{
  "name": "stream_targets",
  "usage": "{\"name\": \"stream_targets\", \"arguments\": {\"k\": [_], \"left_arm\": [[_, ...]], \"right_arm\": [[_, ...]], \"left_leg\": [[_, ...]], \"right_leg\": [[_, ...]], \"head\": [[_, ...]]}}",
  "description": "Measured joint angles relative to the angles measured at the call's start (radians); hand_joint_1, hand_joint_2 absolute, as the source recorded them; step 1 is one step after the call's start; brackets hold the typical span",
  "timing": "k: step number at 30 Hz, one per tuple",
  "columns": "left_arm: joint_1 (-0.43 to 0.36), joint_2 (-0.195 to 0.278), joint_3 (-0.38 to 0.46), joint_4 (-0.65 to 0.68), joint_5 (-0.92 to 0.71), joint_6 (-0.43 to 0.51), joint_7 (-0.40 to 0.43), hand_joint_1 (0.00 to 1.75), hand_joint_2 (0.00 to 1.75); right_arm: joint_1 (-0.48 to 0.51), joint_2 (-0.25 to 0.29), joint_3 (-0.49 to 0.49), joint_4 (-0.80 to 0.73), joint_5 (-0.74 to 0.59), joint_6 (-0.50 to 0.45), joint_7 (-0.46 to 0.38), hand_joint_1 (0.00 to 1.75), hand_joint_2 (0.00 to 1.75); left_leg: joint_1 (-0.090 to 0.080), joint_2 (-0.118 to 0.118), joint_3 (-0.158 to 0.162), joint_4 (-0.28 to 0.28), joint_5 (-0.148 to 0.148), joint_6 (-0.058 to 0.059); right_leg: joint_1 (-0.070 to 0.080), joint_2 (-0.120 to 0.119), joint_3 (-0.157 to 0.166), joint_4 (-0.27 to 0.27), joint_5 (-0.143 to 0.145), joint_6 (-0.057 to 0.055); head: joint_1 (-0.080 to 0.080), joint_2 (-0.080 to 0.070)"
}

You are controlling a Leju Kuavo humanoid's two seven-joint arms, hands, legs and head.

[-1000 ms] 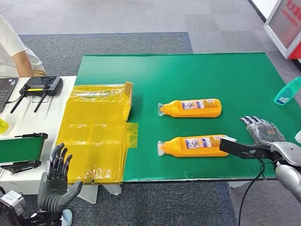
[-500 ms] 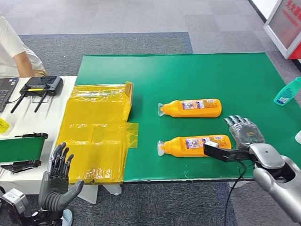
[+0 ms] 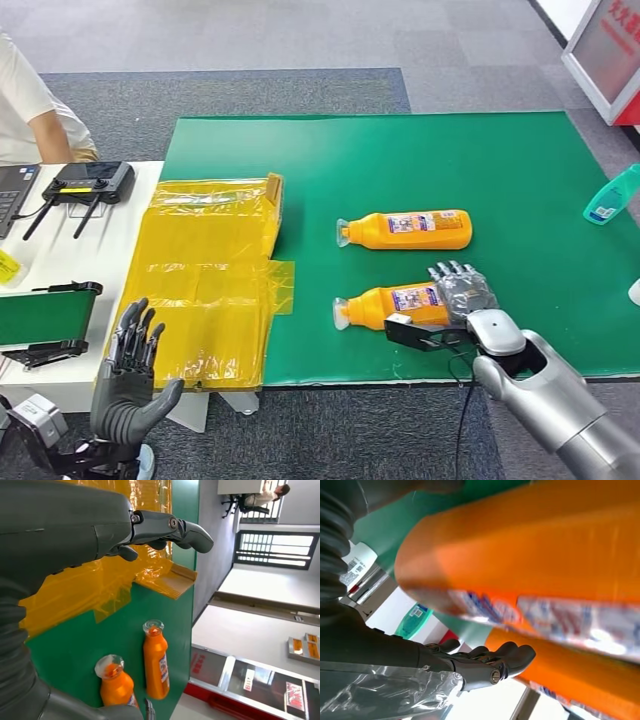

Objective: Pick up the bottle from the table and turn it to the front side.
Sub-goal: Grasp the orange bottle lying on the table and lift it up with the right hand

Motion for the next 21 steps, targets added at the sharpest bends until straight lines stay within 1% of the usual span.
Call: {"name": "stream_targets", "arguments": {"k": [12, 21], "left_arm": [[-0.009, 0.004, -0.009, 0.009, 0.005, -0.001, 0.002, 0.00, 1.75], [-0.022, 0.010, -0.019, 0.024, 0.006, -0.002, 0.003, 0.00, 1.75]], "right_arm": [[-0.032, 0.029, 0.030, 0.082, 0.010, 0.012, -0.021, 0.00, 1.75], [-0.078, 0.035, 0.033, 0.142, -0.033, 0.040, -0.035, 0.00, 1.75]], "left_leg": [[0.000, 0.000, 0.000, 0.000, 0.000, 0.000], [0.000, 0.000, 0.000, 0.000, 0.001, 0.000]], "right_leg": [[0.000, 0.000, 0.000, 0.000, 0.000, 0.000], [0.000, 0.000, 0.000, 0.000, 0.001, 0.001]], "head": [[0.000, 0.000], [0.000, 0.000]]}}
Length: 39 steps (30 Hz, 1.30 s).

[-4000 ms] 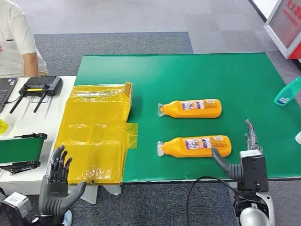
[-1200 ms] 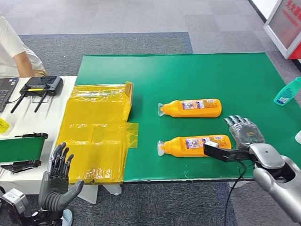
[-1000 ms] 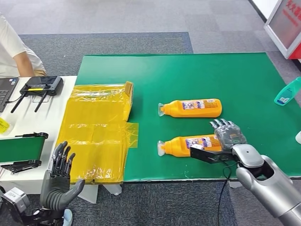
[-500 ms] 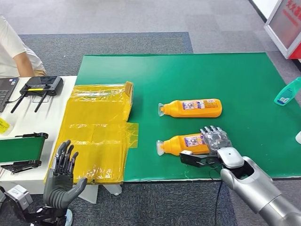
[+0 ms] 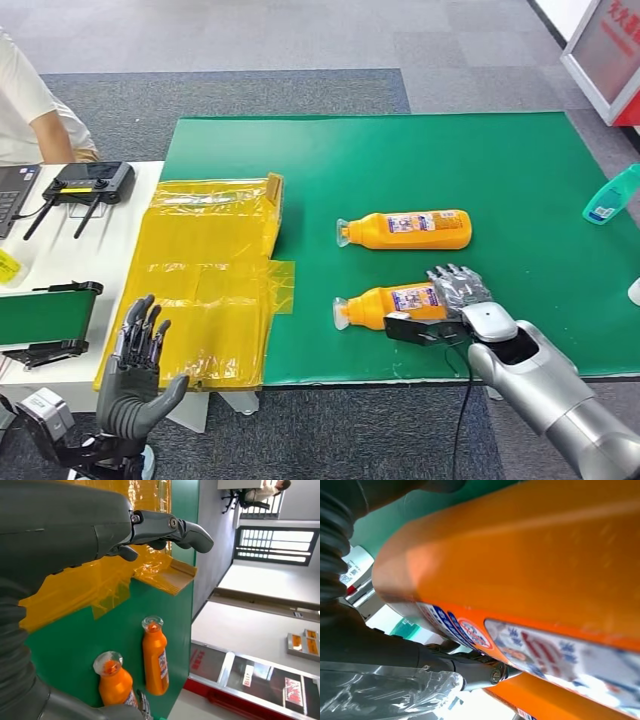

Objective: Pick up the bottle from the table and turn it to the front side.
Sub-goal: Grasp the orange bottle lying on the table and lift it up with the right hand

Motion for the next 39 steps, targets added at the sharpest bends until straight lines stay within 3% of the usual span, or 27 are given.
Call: {"name": "stream_targets", "arguments": {"k": [11, 12, 13, 15, 16, 17, 24, 31, 39], "left_arm": [[-0.015, 0.007, -0.024, 0.019, 0.002, 0.002, 0.001, 0.00, 1.75], [-0.016, 0.008, -0.026, 0.021, 0.004, 0.002, 0.001, 0.00, 1.75], [-0.018, 0.009, -0.029, 0.023, 0.006, 0.002, 0.001, 0.00, 1.75], [-0.021, 0.011, -0.034, 0.026, 0.009, 0.003, 0.001, 0.00, 1.75], [-0.021, 0.011, -0.036, 0.028, 0.010, 0.003, 0.001, 0.00, 1.75], [-0.022, 0.012, -0.037, 0.029, 0.011, 0.005, 0.001, 0.00, 1.75], [-0.026, 0.016, -0.044, 0.034, 0.017, 0.017, -0.001, 0.00, 1.75], [-0.026, 0.016, -0.045, 0.034, 0.019, 0.016, -0.004, 0.00, 1.75], [-0.024, 0.017, -0.047, 0.034, 0.026, 0.022, -0.004, 0.00, 1.75]], "right_arm": [[-0.033, 0.000, 0.000, 0.053, -0.042, 0.015, -0.016, 0.00, 1.75], [-0.034, 0.000, 0.000, 0.055, -0.054, 0.020, -0.023, 0.17, 1.75], [-0.036, 0.000, 0.000, 0.057, -0.065, 0.026, -0.029, 0.52, 1.75], [-0.039, 0.000, 0.000, 0.061, -0.080, 0.032, -0.038, 1.40, 1.75], [-0.040, 0.000, 0.000, 0.062, -0.085, 0.035, -0.042, 1.66, 1.75], [-0.041, 0.000, 0.002, 0.062, -0.089, 0.037, -0.046, 1.75, 1.75], [-0.063, -0.001, 0.049, 0.049, -0.173, 0.054, -0.070, 1.75, 1.75], [-0.056, -0.019, 0.105, -0.035, -0.337, 0.045, -0.077, 1.75, 1.75], [0.070, -0.027, 0.084, -0.151, -0.485, -0.102, -0.162, 1.75, 1.75]], "left_leg": [[0.000, 0.000, 0.000, 0.000, 0.000, 0.000], [0.000, 0.000, 0.000, 0.000, 0.000, 0.000], [0.000, 0.000, 0.000, 0.000, 0.000, 0.000], [0.000, 0.000, 0.000, 0.000, 0.000, 0.000], [0.000, 0.000, 0.000, 0.000, 0.000, 0.000], [0.000, 0.000, 0.000, 0.000, 0.000, 0.000], [0.000, 0.000, 0.001, 0.000, 0.001, 0.000], [0.000, 0.000, 0.000, 0.000, 0.001, 0.000], [0.000, 0.000, 0.000, 0.000, 0.000, 0.000]], "right_leg": [[0.000, 0.000, 0.000, 0.000, 0.000, 0.000], [0.000, 0.000, 0.000, 0.000, 0.000, 0.000], [0.000, 0.000, 0.000, 0.000, 0.000, 0.000], [0.000, 0.000, 0.000, 0.000, 0.000, 0.000], [0.000, 0.000, 0.000, 0.000, 0.001, 0.000], [0.000, 0.000, 0.000, 0.000, 0.001, 0.000], [0.000, 0.000, 0.000, 0.000, 0.001, 0.000], [0.000, 0.000, 0.000, 0.000, 0.001, 0.000], [0.000, 0.000, -0.001, 0.000, 0.001, 0.000]], "head": [[0.000, 0.000], [0.000, 0.000], [0.000, 0.000], [0.000, 0.000], [0.000, 0.000], [0.000, 0.000], [0.000, 0.000], [0.000, 0.000], [0.000, 0.000]]}}
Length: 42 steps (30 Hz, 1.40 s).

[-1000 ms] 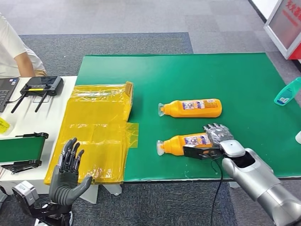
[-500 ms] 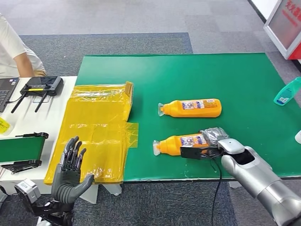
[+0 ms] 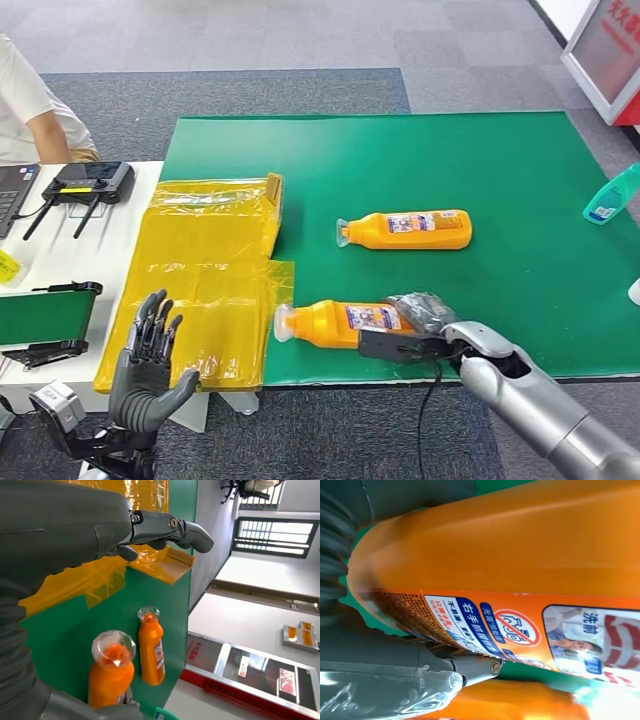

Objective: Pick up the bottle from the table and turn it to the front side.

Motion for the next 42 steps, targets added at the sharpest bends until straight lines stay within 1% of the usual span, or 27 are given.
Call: {"name": "stream_targets", "arguments": {"k": [2, 4, 7, 9, 11, 14, 18, 20, 22, 25, 29, 31, 37, 39, 42], "left_arm": [[0.001, 0.000, 0.000, 0.000, 0.001, 0.001, -0.001, 0.00, 1.75], [0.004, 0.000, 0.000, -0.002, 0.001, 0.000, -0.001, 0.00, 1.75], [0.008, -0.003, -0.005, -0.010, 0.001, -0.003, -0.001, 0.00, 1.75], [0.009, -0.005, -0.012, -0.017, 0.001, -0.004, 0.000, 0.00, 1.75], [0.010, -0.005, -0.017, -0.025, 0.000, -0.004, 0.001, 0.00, 1.75], [0.011, -0.006, -0.031, -0.043, -0.008, -0.005, 0.010, 0.00, 1.75], [0.009, -0.004, -0.067, -0.061, 0.000, -0.014, 0.035, 0.00, 1.75], [0.006, 0.002, -0.105, -0.060, 0.045, -0.037, 0.045, 0.00, 1.75], [-0.003, 0.019, -0.176, -0.052, 0.098, -0.045, 0.047, 0.00, 1.75], [-0.028, 0.059, -0.294, -0.036, 0.131, -0.010, 0.046, 0.00, 1.75], [-0.070, 0.115, -0.435, -0.014, 0.197, 0.003, 0.050, 0.00, 1.75], [-0.086, 0.132, -0.479, -0.004, 0.207, 0.009, 0.049, 0.00, 1.75], [-0.113, 0.160, -0.523, 0.015, 0.192, 0.037, 0.045, 0.00, 1.75], [-0.117, 0.167, -0.534, 0.015, 0.150, 0.068, 0.046, 0.00, 1.75], [-0.121, 0.174, -0.556, 0.006, 0.042, 0.131, 0.051, 0.00, 1.75]], "right_arm": [[0.048, 0.008, -0.019, -0.044, -0.026, -0.031, -0.025, 1.75, 1.75], [0.117, 0.031, -0.054, -0.105, -0.060, -0.062, -0.056, 1.75, 1.75], [0.232, 0.099, -0.122, -0.211, -0.112, -0.098, -0.126, 1.75, 1.75], [0.284, 0.143, -0.157, -0.268, -0.124, -0.105, -0.152, 1.75, 1.75], [0.321, 0.181, -0.188, -0.314, -0.115, -0.115, -0.170, 1.75, 1.75], [0.380, 0.248, -0.237, -0.381, -0.057, -0.156, -0.204, 1.75, 1.75], [0.429, 0.328, -0.267, -0.451, -0.023, -0.169, -0.225, 1.75, 1.75], [0.444, 0.360, -0.275, -0.465, -0.011, -0.174, -0.242, 1.75, 1.75], [0.453, 0.397, -0.279, -0.469, 0.013, -0.188, -0.259, 1.75, 1.75], [0.456, 0.444, -0.279, -0.467, 0.046, -0.210, -0.267, 1.75, 1.75], [0.456, 0.480, -0.277, -0.454, 0.037, -0.206, -0.269, 1.75, 1.75], [0.457, 0.488, -0.277, -0.443, 0.030, -0.204, -0.274, 1.75, 1.75], [0.466, 0.494, -0.282, -0.426, 0.024, -0.206, -0.280, 1.75, 1.75], [0.472, 0.495, -0.285, -0.422, 0.027, -0.209, -0.280, 1.75, 1.75], [0.482, 0.498, -0.291, -0.415, 0.034, -0.215, -0.279, 1.75, 1.75]], "left_leg": [[0.000, 0.000, 0.000, 0.000, 0.000, 0.000], [0.000, -0.001, -0.001, 0.000, 0.000, -0.001], [0.000, -0.001, -0.001, 0.000, -0.001, -0.002], [0.001, -0.001, -0.001, 0.000, -0.001, -0.002], [0.001, -0.001, -0.001, 0.000, -0.001, -0.002], [0.001, -0.001, -0.001, 0.000, -0.001, -0.002], [0.001, -0.001, -0.001, 0.000, -0.002, -0.002], [0.001, -0.001, -0.001, 0.000, -0.001, -0.002], [0.001, -0.001, -0.001, 0.000, -0.001, -0.002], [0.001, -0.001, -0.001, 0.000, -0.001, -0.002], [0.001, -0.001, -0.001, 0.000, -0.001, -0.002], [0.001, -0.001, -0.001, 0.000, -0.001, -0.002], [0.001, -0.001, -0.001, 0.000, -0.001, -0.002], [0.001, -0.001, -0.001, 0.000, -0.001, -0.002], [0.001, -0.001, -0.001, 0.000, -0.001, -0.002]], "right_leg": [[0.000, 0.000, 0.000, 0.000, -0.001, 0.000], [0.001, -0.001, 0.000, 0.000, -0.002, -0.001], [0.001, 0.000, -0.001, 0.000, -0.002, -0.002], [0.001, -0.001, -0.001, 0.000, -0.003, -0.002], [0.002, -0.001, -0.001, 0.000, -0.003, -0.002], [0.002, -0.001, -0.001, 0.000, -0.003, -0.002], [0.001, -0.001, -0.001, 0.000, -0.003, -0.002], [0.001, -0.001, -0.001, 0.000, -0.003, -0.002], [0.001, 0.000, -0.001, 0.000, -0.002, -0.002], [0.001, 0.000, -0.001, 0.000, -0.002, -0.002], [0.002, 0.000, -0.001, 0.000, -0.002, -0.003], [0.002, 0.000, -0.001, 0.000, -0.002, -0.002], [0.001, 0.000, -0.001, 0.000, -0.002, -0.002], [0.001, 0.000, -0.001, 0.000, -0.002, -0.002], [0.001, 0.000, -0.001, 0.000, -0.002, -0.002]], "head": [[0.000, 0.000], [0.000, 0.000], [0.000, 0.000], [0.000, 0.000], [0.000, 0.000], [0.000, 0.000], [0.000, 0.000], [0.000, 0.000], [0.000, 0.000], [0.000, 0.000], [0.000, 0.000], [0.000, 0.000], [0.000, 0.000], [0.000, 0.000], [0.000, 0.000]]}}
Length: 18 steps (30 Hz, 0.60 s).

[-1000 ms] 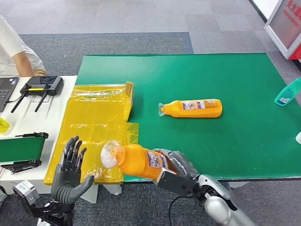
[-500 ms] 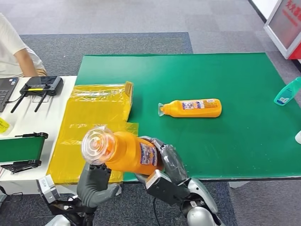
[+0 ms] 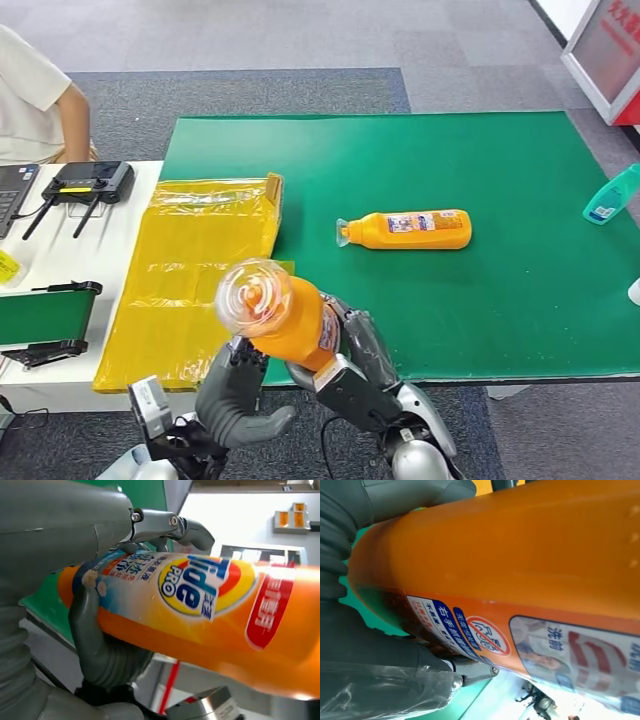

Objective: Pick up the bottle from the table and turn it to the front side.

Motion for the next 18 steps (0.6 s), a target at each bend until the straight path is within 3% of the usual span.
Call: {"name": "stream_targets", "arguments": {"k": [4, 11, 18], "left_arm": [[0.004, 0.008, -0.023, -0.032, -0.107, 0.047, 0.007, 0.00, 1.75], [0.009, 0.017, -0.033, -0.052, -0.133, 0.061, 0.013, 0.00, 1.75], [0.008, 0.002, -0.034, -0.098, -0.314, 0.127, 0.065, 0.00, 1.75]], "right_arm": [[0.017, 0.006, -0.008, 0.004, 0.002, -0.008, -0.003, 1.75, 1.75], [0.025, 0.015, -0.011, 0.005, 0.003, -0.009, -0.006, 1.75, 1.75], [0.040, 0.037, -0.019, 0.011, 0.063, -0.031, 0.004, 1.75, 1.75]], "left_leg": [[0.000, 0.000, 0.000, 0.000, 0.000, 0.000], [0.000, 0.000, 0.000, 0.000, 0.000, 0.000], [0.000, 0.000, 0.000, 0.000, 0.000, 0.000]], "right_leg": [[0.000, 0.000, 0.000, 0.000, 0.000, 0.000], [0.000, 0.000, 0.000, 0.000, 0.000, 0.000], [0.000, 0.000, 0.000, 0.000, 0.000, 0.000]], "head": [[0.000, 0.000], [0.000, 0.000], [0.000, 0.000]]}}
